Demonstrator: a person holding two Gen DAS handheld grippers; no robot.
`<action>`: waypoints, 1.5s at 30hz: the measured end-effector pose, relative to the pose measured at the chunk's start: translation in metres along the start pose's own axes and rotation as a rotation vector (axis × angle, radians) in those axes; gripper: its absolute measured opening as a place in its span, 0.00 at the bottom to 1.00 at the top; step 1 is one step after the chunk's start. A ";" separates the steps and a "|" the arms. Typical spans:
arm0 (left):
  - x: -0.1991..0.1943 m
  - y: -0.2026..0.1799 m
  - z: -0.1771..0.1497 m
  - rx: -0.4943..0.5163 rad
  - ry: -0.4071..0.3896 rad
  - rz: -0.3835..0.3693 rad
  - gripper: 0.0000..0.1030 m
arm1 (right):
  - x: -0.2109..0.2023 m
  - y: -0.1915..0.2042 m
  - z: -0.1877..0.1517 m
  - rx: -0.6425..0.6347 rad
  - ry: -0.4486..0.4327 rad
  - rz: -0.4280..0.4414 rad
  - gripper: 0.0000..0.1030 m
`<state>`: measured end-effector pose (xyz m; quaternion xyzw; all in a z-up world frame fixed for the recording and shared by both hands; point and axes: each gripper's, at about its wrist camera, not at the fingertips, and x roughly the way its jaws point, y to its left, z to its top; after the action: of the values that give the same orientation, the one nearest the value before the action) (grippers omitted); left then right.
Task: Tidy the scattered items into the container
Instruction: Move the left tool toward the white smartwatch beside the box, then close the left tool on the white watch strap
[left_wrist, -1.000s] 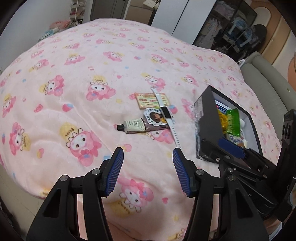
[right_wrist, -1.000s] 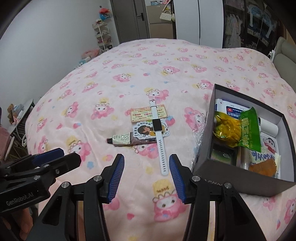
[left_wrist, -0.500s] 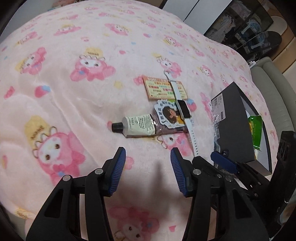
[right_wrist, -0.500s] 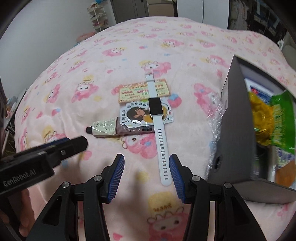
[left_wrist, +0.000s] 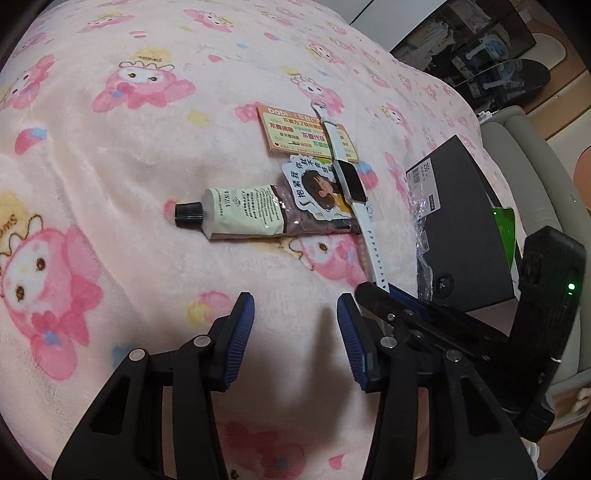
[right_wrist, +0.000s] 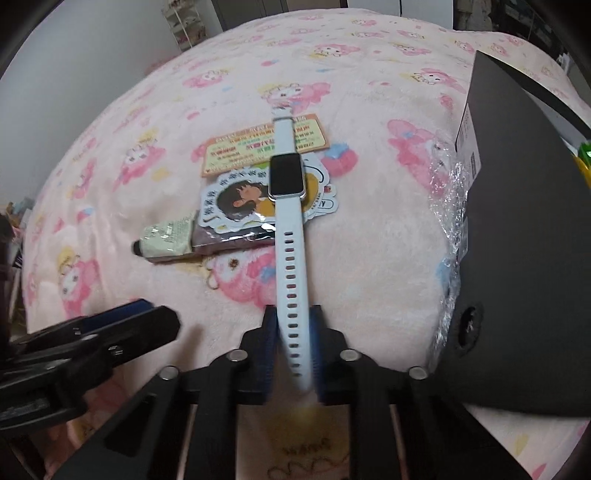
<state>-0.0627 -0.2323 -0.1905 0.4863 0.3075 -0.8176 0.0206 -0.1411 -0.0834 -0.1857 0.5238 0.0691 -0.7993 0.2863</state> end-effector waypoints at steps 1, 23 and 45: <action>0.000 -0.003 -0.001 0.006 0.002 -0.003 0.42 | -0.003 0.000 -0.002 -0.004 -0.006 0.001 0.12; 0.047 -0.106 -0.074 0.143 0.211 -0.150 0.34 | -0.081 -0.053 -0.110 0.069 0.034 0.012 0.12; 0.078 -0.129 -0.046 0.073 0.186 -0.073 0.36 | -0.130 -0.127 -0.128 0.220 -0.071 -0.062 0.13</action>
<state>-0.1105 -0.0835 -0.2067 0.5491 0.2954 -0.7799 -0.0555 -0.0693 0.1242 -0.1526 0.5209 -0.0131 -0.8286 0.2045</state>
